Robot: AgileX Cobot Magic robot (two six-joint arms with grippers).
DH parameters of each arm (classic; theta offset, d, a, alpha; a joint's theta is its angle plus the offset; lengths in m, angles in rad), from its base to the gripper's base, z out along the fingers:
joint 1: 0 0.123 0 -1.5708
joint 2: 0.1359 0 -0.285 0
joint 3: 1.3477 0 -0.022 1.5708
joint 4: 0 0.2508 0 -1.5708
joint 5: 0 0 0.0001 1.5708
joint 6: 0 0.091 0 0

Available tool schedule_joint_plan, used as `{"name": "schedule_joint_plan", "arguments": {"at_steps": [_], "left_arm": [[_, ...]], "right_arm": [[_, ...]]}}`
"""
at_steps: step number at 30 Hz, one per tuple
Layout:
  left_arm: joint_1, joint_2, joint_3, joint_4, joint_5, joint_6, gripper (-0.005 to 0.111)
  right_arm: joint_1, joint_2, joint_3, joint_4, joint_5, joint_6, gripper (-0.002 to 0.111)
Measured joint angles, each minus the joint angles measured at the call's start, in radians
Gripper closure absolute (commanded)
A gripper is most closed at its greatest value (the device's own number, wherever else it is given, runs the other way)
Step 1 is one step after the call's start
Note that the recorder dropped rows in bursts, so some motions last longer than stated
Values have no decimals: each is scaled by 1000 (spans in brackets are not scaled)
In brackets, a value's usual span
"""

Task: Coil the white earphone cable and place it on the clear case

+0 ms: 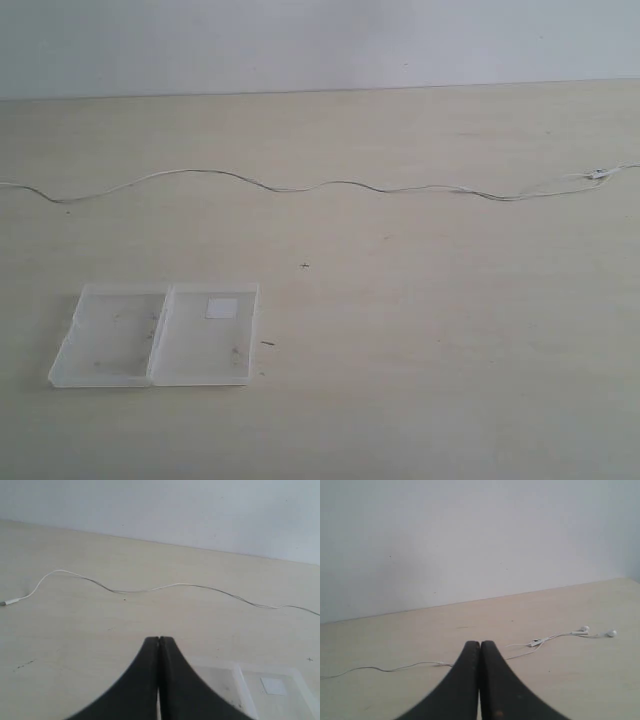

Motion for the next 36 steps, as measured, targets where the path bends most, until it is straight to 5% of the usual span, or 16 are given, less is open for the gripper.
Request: {"name": "schedule_joint_plan", "arguments": {"at_steps": [36], "left_arm": [[0,0,0,0,-2,0,107]], "right_arm": [[0,0,0,-146,-89,-128,108]]}}
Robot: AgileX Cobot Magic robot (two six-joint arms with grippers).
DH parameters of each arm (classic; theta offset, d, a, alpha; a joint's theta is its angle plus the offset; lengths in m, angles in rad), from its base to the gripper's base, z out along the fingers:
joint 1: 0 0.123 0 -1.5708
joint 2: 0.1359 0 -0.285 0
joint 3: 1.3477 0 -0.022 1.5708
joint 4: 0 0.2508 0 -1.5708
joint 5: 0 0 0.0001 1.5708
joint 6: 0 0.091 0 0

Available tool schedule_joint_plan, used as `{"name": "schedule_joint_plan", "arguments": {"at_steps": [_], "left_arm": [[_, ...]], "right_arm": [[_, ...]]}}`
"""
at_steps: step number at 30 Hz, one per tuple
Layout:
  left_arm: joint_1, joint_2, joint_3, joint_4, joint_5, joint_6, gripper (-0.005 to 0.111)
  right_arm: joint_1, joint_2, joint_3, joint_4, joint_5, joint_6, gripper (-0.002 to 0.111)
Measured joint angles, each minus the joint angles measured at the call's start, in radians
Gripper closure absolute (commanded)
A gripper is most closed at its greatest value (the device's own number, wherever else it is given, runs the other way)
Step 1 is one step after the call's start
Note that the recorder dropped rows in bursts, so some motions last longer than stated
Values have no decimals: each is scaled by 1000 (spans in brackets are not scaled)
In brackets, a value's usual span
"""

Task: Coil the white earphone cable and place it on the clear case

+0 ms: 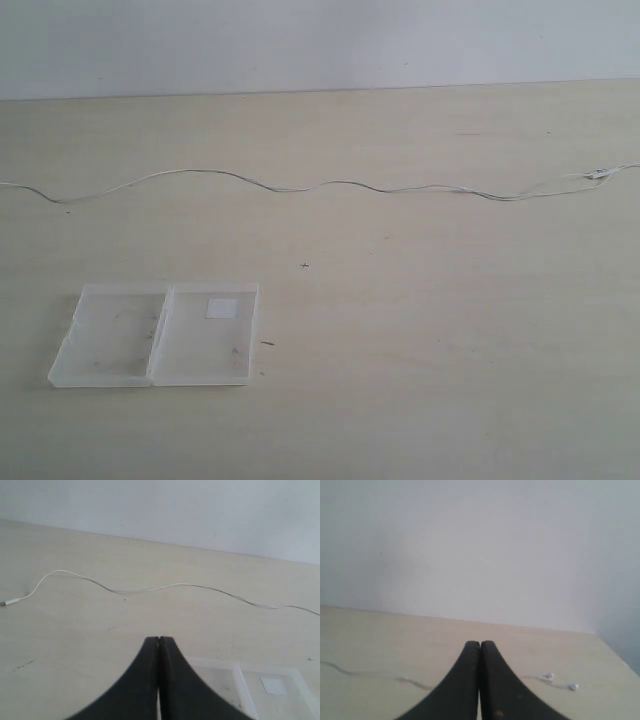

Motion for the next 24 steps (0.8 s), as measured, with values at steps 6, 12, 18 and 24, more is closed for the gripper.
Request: {"name": "schedule_joint_plan", "arguments": {"at_steps": [6,12,18,24], "left_arm": [[0,0,0,0,0,0,107],[0,0,0,0,0,0,107],[0,0,0,0,0,0,107],[0,0,0,0,0,0,107]], "right_arm": [[0,0,0,-2,-317,181,108],[0,-1,0,-1,-368,599,108],[0,-1,0,131,-228,1058,108],[0,-1,0,145,-135,1049,108]]}}
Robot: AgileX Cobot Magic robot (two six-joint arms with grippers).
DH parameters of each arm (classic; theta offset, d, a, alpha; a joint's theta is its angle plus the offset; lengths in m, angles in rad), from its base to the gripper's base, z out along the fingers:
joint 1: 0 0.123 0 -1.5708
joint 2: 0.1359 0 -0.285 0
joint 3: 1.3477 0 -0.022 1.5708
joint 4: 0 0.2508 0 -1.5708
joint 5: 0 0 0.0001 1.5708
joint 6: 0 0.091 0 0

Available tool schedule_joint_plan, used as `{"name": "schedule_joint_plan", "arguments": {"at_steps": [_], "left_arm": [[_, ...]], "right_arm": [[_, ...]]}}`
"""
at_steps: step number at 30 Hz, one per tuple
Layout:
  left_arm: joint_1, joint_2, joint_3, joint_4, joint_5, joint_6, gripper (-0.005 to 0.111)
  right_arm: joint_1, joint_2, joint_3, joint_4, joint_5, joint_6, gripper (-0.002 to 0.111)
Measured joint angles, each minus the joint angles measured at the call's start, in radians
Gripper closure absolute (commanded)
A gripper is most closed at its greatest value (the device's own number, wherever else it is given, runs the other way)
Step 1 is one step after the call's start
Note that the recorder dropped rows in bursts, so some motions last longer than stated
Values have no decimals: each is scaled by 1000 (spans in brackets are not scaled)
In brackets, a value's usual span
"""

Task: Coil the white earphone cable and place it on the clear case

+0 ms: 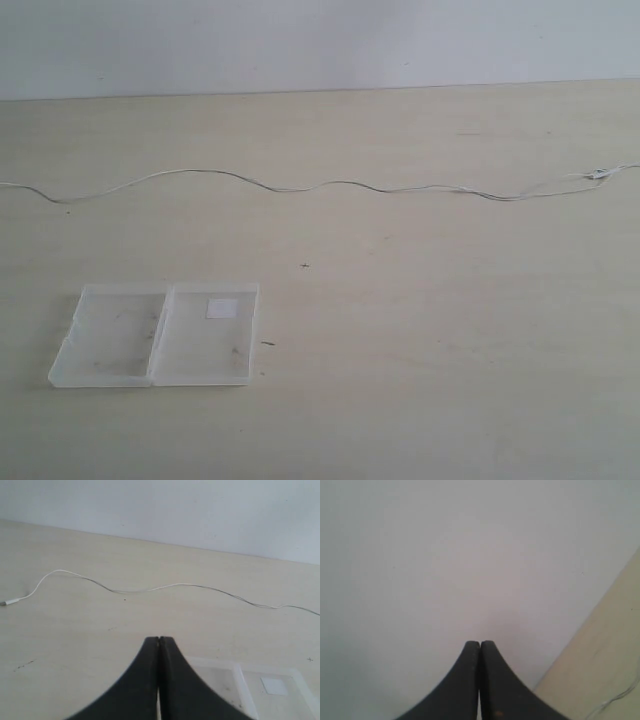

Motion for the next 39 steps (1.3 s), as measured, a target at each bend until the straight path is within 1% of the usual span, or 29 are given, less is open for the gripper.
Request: {"name": "schedule_joint_plan", "arguments": {"at_steps": [2,5,7,10,15,21,27,30,34,39], "left_arm": [[0,0,0,0,0,0,107],[0,0,0,0,0,0,107],[0,0,0,0,0,0,107],[0,0,0,0,0,0,107],[0,0,0,0,0,0,107],[0,0,0,0,0,0,107],[0,0,0,0,0,0,107],[0,0,0,0,0,0,107],[0,0,0,0,0,0,107],[0,0,0,0,0,0,107]], "right_arm": [[0,2,-22,0,53,-59,108],[0,40,-108,0,123,-201,108],[0,101,-190,0,138,-318,108],[0,267,-326,0,148,-487,108],[0,625,-614,-2,248,-744,108],[0,1032,-1040,2,488,-1025,108],[0,1352,-1467,114,766,-1389,108],[7,1480,-1617,164,867,-1517,108],[44,1607,-1705,189,950,-1651,108],[133,1715,-1729,199,1083,-1786,108]]}}
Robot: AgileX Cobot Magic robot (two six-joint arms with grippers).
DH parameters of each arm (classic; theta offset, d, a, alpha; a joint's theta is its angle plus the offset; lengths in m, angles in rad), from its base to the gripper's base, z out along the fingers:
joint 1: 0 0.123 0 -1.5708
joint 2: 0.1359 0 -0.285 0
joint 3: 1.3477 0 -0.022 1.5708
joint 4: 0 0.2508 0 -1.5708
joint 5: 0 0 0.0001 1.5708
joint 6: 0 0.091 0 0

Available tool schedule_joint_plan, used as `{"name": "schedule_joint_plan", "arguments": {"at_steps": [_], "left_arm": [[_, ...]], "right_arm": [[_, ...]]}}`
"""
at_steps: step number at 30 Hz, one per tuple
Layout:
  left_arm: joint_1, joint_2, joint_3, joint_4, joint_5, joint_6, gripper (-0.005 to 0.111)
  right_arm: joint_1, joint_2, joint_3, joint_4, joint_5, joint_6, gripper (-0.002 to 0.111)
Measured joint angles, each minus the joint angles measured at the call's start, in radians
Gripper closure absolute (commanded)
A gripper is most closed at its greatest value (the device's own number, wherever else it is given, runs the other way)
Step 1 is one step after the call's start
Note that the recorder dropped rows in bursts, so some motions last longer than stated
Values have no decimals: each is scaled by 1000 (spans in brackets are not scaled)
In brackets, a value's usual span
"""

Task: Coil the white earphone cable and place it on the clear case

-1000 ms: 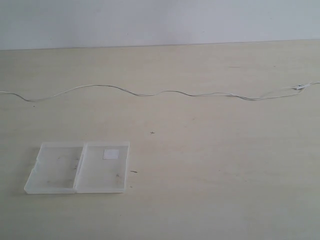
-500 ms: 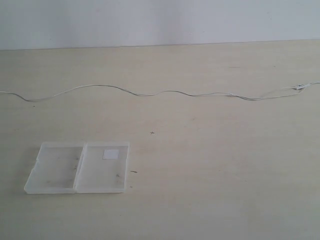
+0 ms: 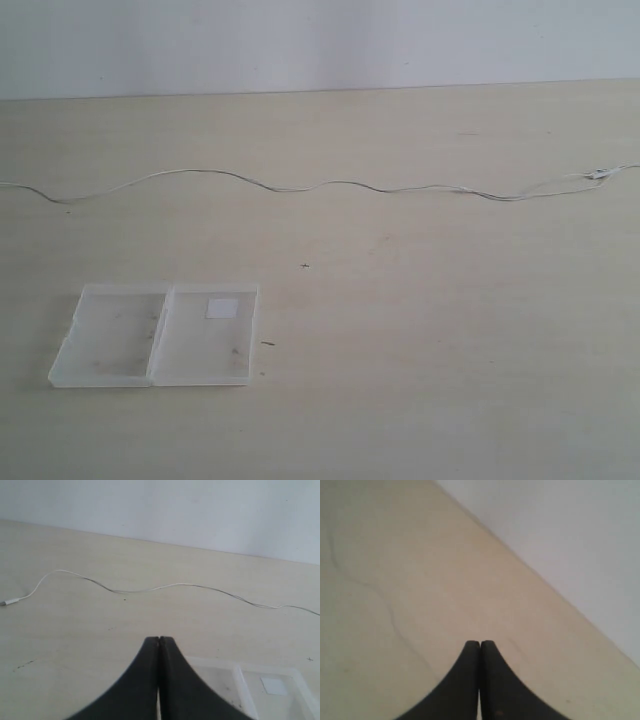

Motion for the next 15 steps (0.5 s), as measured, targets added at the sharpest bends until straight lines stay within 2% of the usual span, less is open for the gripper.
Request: {"name": "schedule_joint_plan", "arguments": {"at_steps": [7,15], "left_arm": [[0,0,0,0,0,0,107],[0,0,0,0,0,0,107]], "right_arm": [[79,118,0,-2,101,-31,108],[119,200,0,7,136,-32,108]]}}
